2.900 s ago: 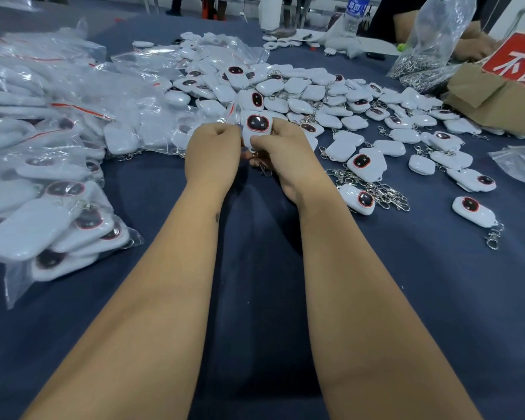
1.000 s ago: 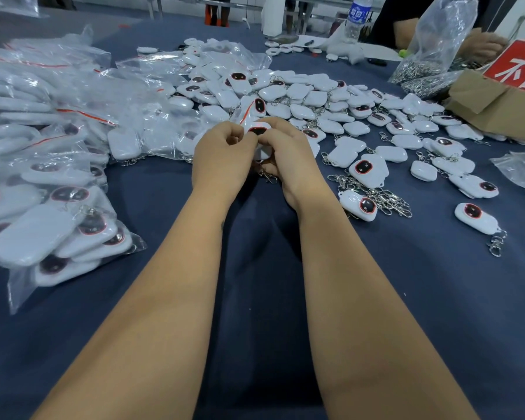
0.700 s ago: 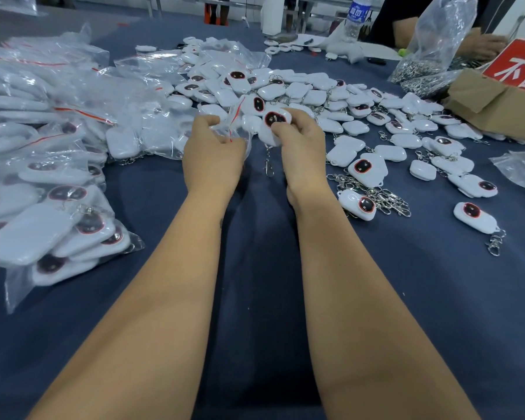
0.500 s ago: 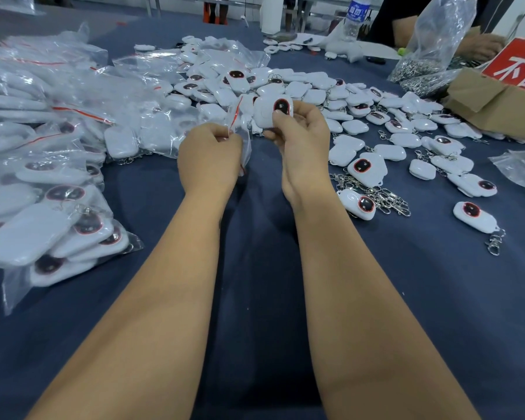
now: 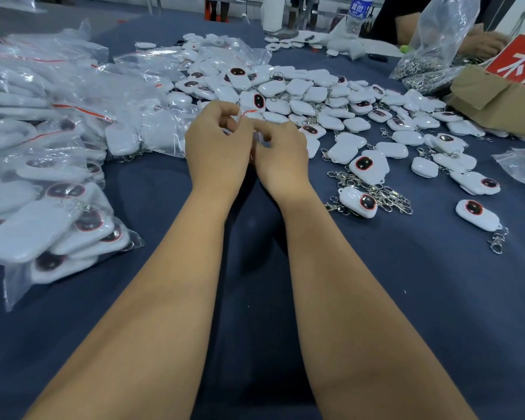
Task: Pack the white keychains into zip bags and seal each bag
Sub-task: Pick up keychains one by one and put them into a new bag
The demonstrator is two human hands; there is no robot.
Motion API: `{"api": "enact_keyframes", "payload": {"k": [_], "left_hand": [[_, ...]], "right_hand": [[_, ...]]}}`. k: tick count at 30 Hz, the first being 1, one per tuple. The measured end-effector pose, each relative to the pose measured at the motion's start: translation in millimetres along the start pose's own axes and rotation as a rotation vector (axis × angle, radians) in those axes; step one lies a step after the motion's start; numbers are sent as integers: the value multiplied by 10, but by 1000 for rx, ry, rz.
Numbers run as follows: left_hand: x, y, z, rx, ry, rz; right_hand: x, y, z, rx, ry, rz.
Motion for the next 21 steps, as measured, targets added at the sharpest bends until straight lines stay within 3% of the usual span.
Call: {"api": "enact_keyframes", "payload": {"k": [4, 7, 11, 17, 19, 21], "left_hand": [[-4, -19, 24, 1, -11, -5], [-15, -76, 79, -71, 38, 104], [-26, -153, 171, -286, 88, 261], [-39, -97, 176, -379, 102, 175], [-48, -63, 179, -358, 96, 134], [-43, -50, 181, -318, 117, 123]], "right_hand": [[32, 162, -50, -14, -63, -166], [54, 280, -98, 107, -117, -268], [74, 259, -188, 270, -266, -89], [65, 204, -170, 327, -199, -66], [54, 214, -165, 245, -172, -97], [45, 235, -157, -53, -175, -153]]}}
Point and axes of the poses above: each hand's wrist, its own x-axis away from the middle knuckle, its own y-axis out of the back of the hand, z = x × y, the point moved 4 cm from there along -x, towards the middle knuckle, and after that the axes turned 7 degrees about z, right-handed, at the moved point
